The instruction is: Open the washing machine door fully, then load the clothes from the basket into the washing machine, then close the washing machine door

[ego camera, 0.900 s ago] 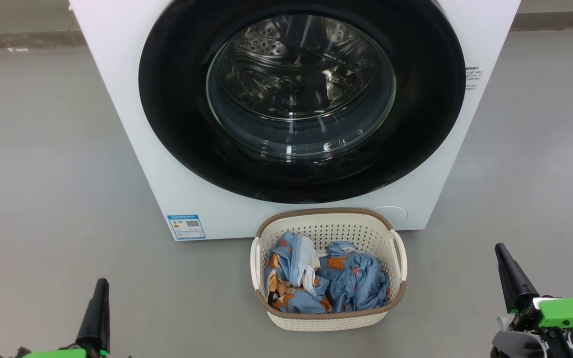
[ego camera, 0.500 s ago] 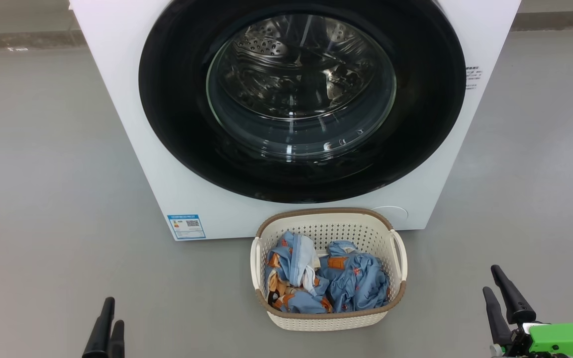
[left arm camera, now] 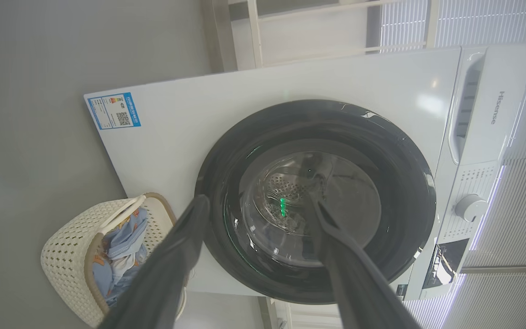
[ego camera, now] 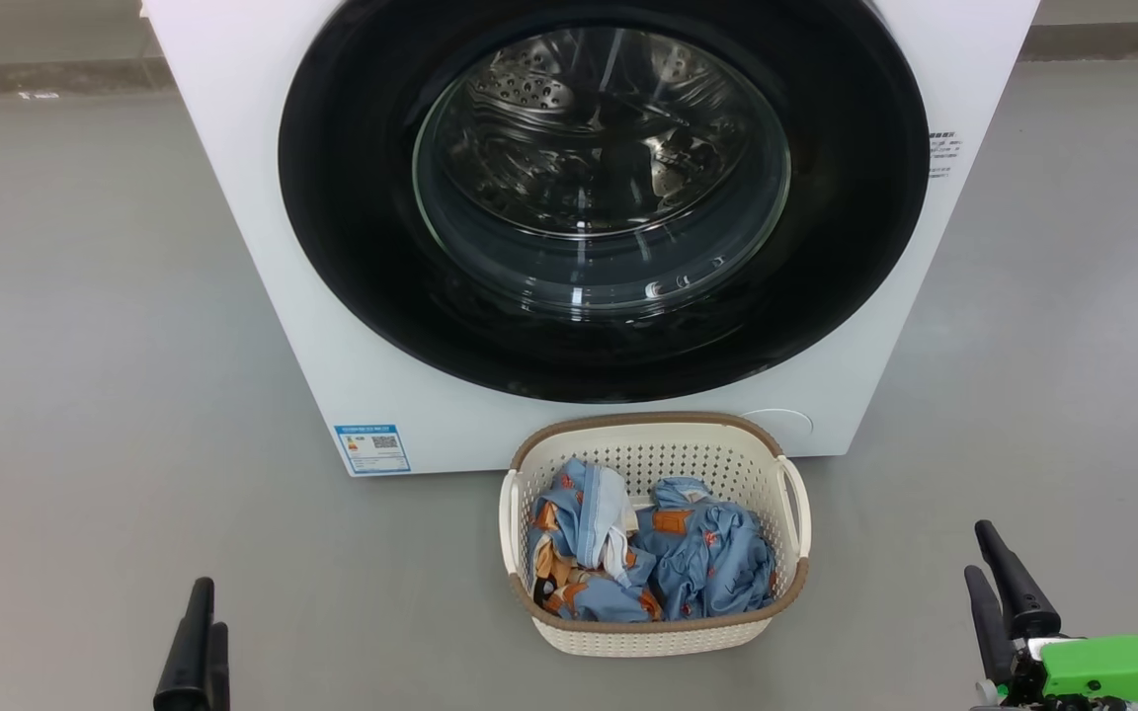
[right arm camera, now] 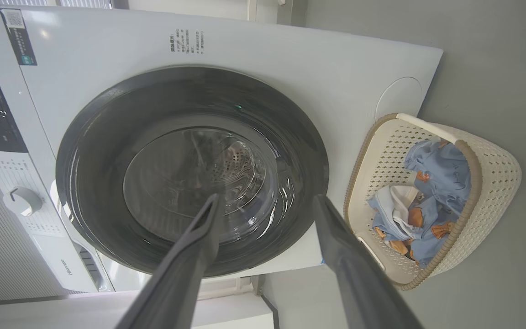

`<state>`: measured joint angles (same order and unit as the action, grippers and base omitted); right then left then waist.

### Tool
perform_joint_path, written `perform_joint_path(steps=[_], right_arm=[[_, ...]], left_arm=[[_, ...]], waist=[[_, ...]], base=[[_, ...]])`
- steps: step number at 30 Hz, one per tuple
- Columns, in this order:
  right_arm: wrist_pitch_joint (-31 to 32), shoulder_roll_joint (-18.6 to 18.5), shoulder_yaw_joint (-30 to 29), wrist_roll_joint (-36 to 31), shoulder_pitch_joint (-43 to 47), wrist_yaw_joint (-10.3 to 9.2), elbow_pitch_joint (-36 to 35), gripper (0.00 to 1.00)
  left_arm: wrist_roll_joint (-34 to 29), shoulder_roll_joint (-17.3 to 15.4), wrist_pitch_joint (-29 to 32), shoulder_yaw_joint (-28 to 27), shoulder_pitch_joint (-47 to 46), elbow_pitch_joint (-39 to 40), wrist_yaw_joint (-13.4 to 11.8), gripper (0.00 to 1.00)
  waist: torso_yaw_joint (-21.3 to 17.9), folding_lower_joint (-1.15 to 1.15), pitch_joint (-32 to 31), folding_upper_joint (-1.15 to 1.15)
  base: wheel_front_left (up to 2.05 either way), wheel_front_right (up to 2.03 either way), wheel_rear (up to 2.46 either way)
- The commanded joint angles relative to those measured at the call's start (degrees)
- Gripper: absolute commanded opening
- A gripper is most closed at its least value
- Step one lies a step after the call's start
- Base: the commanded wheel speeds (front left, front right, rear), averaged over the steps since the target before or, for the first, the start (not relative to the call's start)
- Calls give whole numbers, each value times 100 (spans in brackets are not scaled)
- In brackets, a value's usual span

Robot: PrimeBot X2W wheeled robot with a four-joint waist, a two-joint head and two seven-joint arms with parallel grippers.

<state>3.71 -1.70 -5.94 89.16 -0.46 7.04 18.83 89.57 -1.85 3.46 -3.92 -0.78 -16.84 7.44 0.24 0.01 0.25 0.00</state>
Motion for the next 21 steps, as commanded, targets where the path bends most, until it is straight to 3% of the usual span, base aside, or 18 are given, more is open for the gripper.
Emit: perform_joint_path(steps=[1, 21], right_arm=[[-59, -95, 13, -112, -247, 15, -161, 100], [-399, -231, 285, -1959, -342, 21, -238, 100]], left_arm=[[-112, -99, -48, -23, -156, 207, 1, 100], [-1735, -182, -385, 67, -142, 411, 1, 100]], waist=[[3, -1, 1, 0], [43, -1, 11, 0]], base=[[0, 0, 0], [0, 0, 0]])
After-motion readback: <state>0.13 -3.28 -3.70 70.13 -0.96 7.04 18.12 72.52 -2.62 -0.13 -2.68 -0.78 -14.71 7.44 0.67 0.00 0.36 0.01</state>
